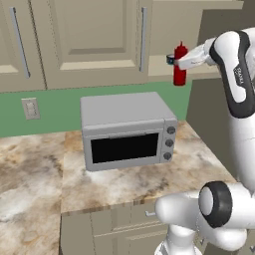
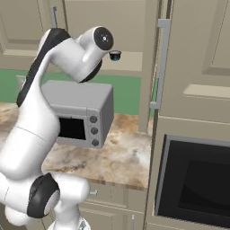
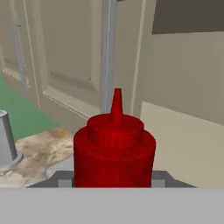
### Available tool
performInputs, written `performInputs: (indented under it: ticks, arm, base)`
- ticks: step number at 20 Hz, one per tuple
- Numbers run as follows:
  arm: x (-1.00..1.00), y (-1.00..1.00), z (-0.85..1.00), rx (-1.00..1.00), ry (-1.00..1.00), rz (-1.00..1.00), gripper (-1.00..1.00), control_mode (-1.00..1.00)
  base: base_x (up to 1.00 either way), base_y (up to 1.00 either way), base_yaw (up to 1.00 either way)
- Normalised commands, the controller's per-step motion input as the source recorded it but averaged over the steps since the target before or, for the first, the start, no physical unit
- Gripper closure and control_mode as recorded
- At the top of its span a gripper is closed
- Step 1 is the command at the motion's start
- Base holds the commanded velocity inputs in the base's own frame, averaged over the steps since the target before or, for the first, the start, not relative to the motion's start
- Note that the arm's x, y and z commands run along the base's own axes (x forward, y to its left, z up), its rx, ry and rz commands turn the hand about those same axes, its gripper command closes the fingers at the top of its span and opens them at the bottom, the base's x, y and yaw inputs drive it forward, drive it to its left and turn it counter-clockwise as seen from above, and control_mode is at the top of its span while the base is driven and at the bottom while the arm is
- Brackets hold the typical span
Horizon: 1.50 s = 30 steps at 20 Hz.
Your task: The dining table condiment station is running low on ketchup. Refill the condiment station by opening the cabinet and taking the ketchup from the cabinet and placing it on the dining table.
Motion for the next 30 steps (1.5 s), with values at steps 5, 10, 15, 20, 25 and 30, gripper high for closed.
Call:
performInputs:
  ticks: [5,10,15,20,25,30]
  arm:
    - [-1.00,0.09,0.00,0.00,0.02,-0.34,1.00,-1.00]
    - [-1.00,0.00,0.00,0.00,0.02,-0.38,1.00,-1.00]
    - [-1.00,0.00,0.00,0.00,0.03,-0.36,1.00,-1.00]
    - [-1.00,0.00,0.00,0.00,0.06,-0.28,1.00,-1.00]
    - [-0.95,0.00,0.00,0.00,0.07,-0.20,1.00,-1.00]
    - [-0.52,-0.17,0.00,0.01,0.07,-0.06,1.00,-1.00]
  base:
    - [0.00,0.00,0.00]
    - [0.00,0.00,0.00]
    - [0.00,0.00,0.00]
    - [0.00,0.00,0.00]
    - [0.00,0.00,0.00]
    - [0.00,0.00,0.00]
